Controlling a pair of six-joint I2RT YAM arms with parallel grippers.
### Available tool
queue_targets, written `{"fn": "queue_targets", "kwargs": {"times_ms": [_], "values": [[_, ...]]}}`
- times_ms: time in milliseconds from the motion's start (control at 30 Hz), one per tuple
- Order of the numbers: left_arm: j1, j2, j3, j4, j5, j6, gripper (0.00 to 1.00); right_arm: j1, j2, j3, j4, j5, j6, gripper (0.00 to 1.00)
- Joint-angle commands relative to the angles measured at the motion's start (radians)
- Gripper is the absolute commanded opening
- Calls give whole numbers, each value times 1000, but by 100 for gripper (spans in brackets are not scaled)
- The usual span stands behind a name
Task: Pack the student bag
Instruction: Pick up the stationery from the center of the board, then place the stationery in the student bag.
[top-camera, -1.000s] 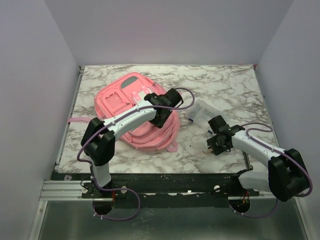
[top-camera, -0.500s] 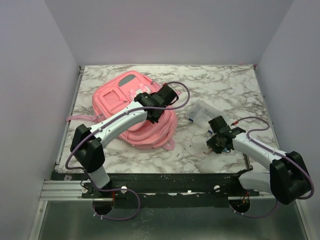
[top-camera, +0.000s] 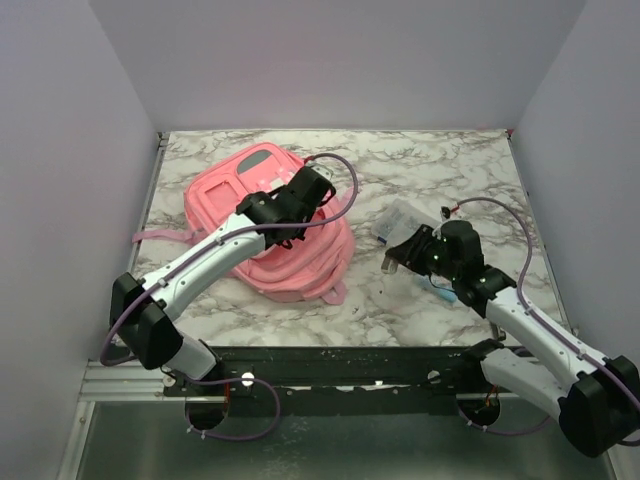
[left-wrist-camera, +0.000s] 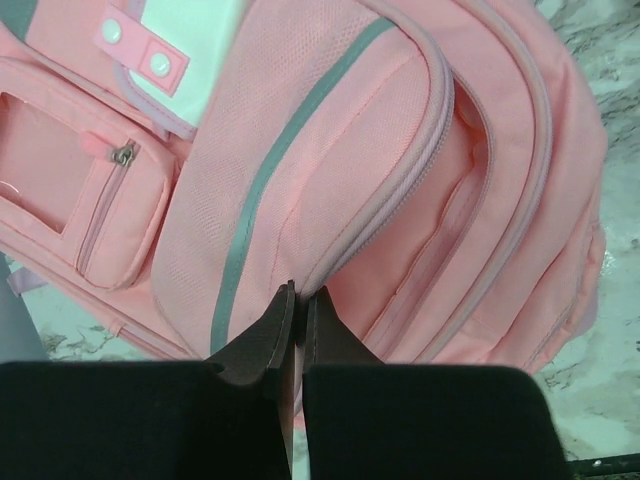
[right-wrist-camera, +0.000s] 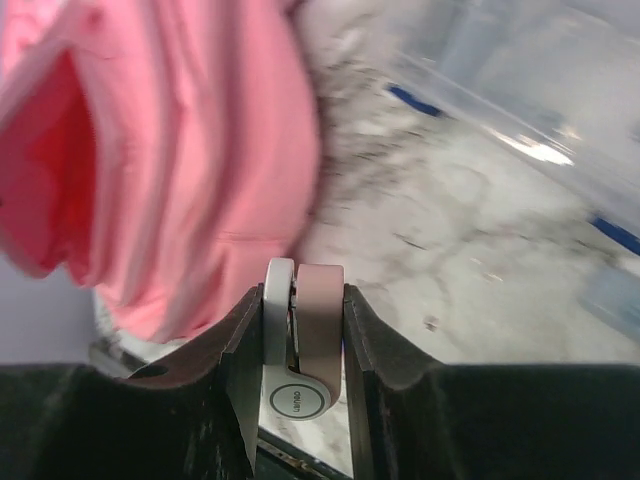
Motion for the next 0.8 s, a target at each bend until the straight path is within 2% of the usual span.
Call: {"fn": "queue_targets", "kwargs": {"times_ms": [0,167,267,433,600,767], "values": [[38,-109,-18,106,43,-39,0,1,67,58,316,-251,-67,0],[80,-176,-50,156,148,-57,0,52,229,141,541,-328,19,0],[101,-198,-68,185,224,-60,0,124,294,198,593,-296,37,0],[132,-201,-68,202,323,-73,0,254,402,311,607,-202,8,0],[158,-231,-92,237,387,-85,0,313,554,399,624,-179,-5,0],[174,-273,-117,270,432,-103,0,353,625,433,620,-95,-34,1]]}}
